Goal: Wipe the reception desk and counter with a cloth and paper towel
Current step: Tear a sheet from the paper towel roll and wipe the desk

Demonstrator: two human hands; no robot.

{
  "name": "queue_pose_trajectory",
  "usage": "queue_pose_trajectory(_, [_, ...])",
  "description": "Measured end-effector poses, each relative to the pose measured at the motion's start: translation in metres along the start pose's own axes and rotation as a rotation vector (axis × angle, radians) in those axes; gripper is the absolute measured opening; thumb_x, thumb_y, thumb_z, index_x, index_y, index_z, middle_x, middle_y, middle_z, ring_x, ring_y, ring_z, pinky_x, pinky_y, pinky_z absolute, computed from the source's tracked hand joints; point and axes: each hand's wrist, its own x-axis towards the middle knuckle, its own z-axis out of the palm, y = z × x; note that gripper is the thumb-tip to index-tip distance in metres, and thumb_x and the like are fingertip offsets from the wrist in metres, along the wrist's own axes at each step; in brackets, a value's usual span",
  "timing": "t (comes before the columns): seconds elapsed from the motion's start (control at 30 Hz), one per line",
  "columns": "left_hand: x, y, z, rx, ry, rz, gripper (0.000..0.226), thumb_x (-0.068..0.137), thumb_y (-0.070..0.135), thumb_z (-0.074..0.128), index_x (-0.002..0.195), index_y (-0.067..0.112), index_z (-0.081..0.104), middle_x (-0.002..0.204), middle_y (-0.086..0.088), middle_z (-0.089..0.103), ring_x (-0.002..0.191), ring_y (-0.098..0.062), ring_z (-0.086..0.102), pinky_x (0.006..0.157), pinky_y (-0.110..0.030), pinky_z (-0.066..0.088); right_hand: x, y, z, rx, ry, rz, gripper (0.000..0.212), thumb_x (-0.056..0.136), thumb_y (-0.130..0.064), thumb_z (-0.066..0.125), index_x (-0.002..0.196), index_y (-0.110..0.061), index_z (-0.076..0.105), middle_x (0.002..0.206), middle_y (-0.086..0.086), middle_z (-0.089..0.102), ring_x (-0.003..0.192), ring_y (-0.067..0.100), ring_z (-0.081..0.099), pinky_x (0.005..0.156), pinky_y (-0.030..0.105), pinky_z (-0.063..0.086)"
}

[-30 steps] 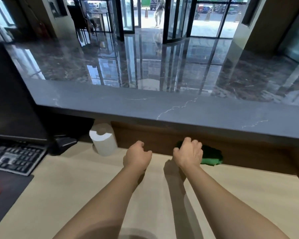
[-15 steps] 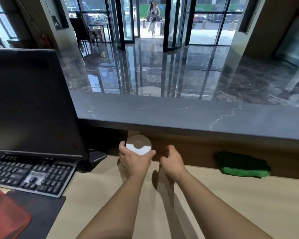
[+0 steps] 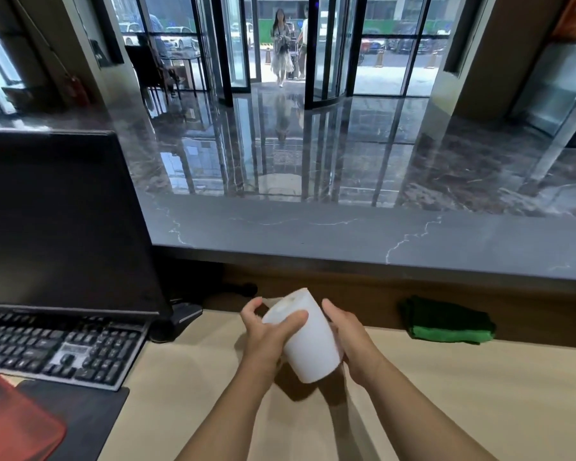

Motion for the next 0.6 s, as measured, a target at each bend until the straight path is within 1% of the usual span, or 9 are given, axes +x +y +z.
queue_pose_trajectory(0.07, [-0.023, 0.005, 0.001, -0.2, -0.122, -0.11, 0.093, 0.048, 0.053, 0.082, 0.126, 0.043, 0.032, 0.123, -0.012, 0.053, 0.102, -0.033, 0.062, 0.08, -0.048, 0.057, -0.019, -0.005, -0.007, 0.134, -0.044, 0.104, 0.056, 0.088, -0.066, 0.048, 0.114, -0.016, 0.056, 0.104, 0.014, 0.07, 0.09, 0.03, 0.071, 0.069, 0.032, 0.055])
queue_pose_trajectory(0.1, [-0.036, 0.009, 0.002, -0.289, -0.185, -0.164, 0.088, 0.053, 0.052, 0.081, 0.128, 0.035, 0.038, 0.119, -0.015, 0.059, 0.1, -0.034, 0.064, 0.081, -0.049, 0.057, -0.028, -0.003, -0.012, 0.19, -0.05, 0.143, 0.057, 0.087, -0.068, 0.047, 0.11, -0.016, 0.054, 0.104, 0.014, 0.069, 0.089, 0.031, 0.071, 0.069, 0.031, 0.055])
queue_pose_trajectory(0.2, [-0.07, 0.022, 0.004, -0.495, -0.358, -0.248, 0.067, 0.068, 0.056, 0.07, 0.121, 0.019, 0.056, 0.107, -0.019, 0.069, 0.094, -0.036, 0.068, 0.089, -0.053, 0.051, -0.051, 0.011, -0.024, 0.383, -0.094, 0.231, 0.092, 0.066, -0.081, 0.058, 0.13, -0.016, 0.046, 0.119, 0.015, 0.065, 0.101, 0.034, 0.067, 0.086, 0.04, 0.055])
queue_pose_trajectory(0.27, [-0.091, 0.024, 0.006, -0.594, -0.408, -0.224, 0.071, 0.072, 0.061, 0.065, 0.124, 0.014, 0.058, 0.111, -0.02, 0.068, 0.095, -0.037, 0.066, 0.088, -0.049, 0.05, -0.069, 0.025, -0.035, 0.478, -0.134, 0.294, 0.1, 0.061, -0.084, 0.058, 0.133, -0.016, 0.048, 0.117, 0.016, 0.068, 0.105, 0.034, 0.066, 0.092, 0.043, 0.052])
queue_pose_trajectory(0.37, [-0.115, 0.024, 0.012, -0.69, -0.469, -0.192, 0.064, 0.077, 0.063, 0.058, 0.116, 0.014, 0.062, 0.099, -0.015, 0.068, 0.083, -0.031, 0.067, 0.074, -0.038, 0.053, -0.096, 0.036, -0.05, 0.603, -0.222, 0.305, 0.088, 0.068, -0.08, 0.058, 0.127, -0.014, 0.057, 0.116, 0.015, 0.069, 0.106, 0.033, 0.065, 0.084, 0.041, 0.056])
queue_pose_trajectory(0.4, [-0.122, 0.023, 0.014, -0.701, -0.477, -0.2, 0.062, 0.077, 0.064, 0.057, 0.114, 0.015, 0.063, 0.096, -0.014, 0.069, 0.081, -0.029, 0.067, 0.072, -0.037, 0.054, -0.105, 0.038, -0.054, 0.661, -0.258, 0.278, 0.079, 0.073, -0.073, 0.061, 0.125, -0.013, 0.06, 0.116, 0.014, 0.069, 0.104, 0.031, 0.067, 0.079, 0.039, 0.057])
queue_pose_trajectory(0.47, [-0.132, 0.016, 0.016, -0.723, -0.466, -0.215, 0.063, 0.074, 0.067, 0.059, 0.112, 0.016, 0.064, 0.095, -0.011, 0.07, 0.081, -0.028, 0.067, 0.074, -0.038, 0.053, -0.12, 0.038, -0.062, 0.712, -0.254, 0.175, 0.053, 0.085, -0.047, 0.067, 0.121, -0.009, 0.064, 0.109, 0.013, 0.072, 0.091, 0.027, 0.071, 0.064, 0.033, 0.058])
queue_pose_trajectory(0.53, [-0.138, 0.005, 0.011, -0.746, -0.454, -0.232, 0.067, 0.072, 0.069, 0.061, 0.111, 0.015, 0.066, 0.096, -0.012, 0.07, 0.082, -0.029, 0.067, 0.077, -0.041, 0.052, -0.123, 0.039, -0.07, 0.624, -0.118, 0.064, 0.035, 0.091, -0.029, 0.065, 0.117, -0.006, 0.065, 0.1, 0.013, 0.073, 0.084, 0.027, 0.072, 0.06, 0.032, 0.058])
queue_pose_trajectory(0.6, [-0.144, -0.006, 0.005, -0.759, -0.448, -0.24, 0.067, 0.073, 0.068, 0.06, 0.11, 0.013, 0.068, 0.098, -0.015, 0.07, 0.082, -0.032, 0.068, 0.077, -0.044, 0.054, -0.123, 0.039, -0.082, 0.449, 0.091, -0.092, 0.025, 0.092, -0.028, 0.063, 0.108, -0.009, 0.064, 0.1, 0.013, 0.07, 0.091, 0.028, 0.068, 0.069, 0.035, 0.056])
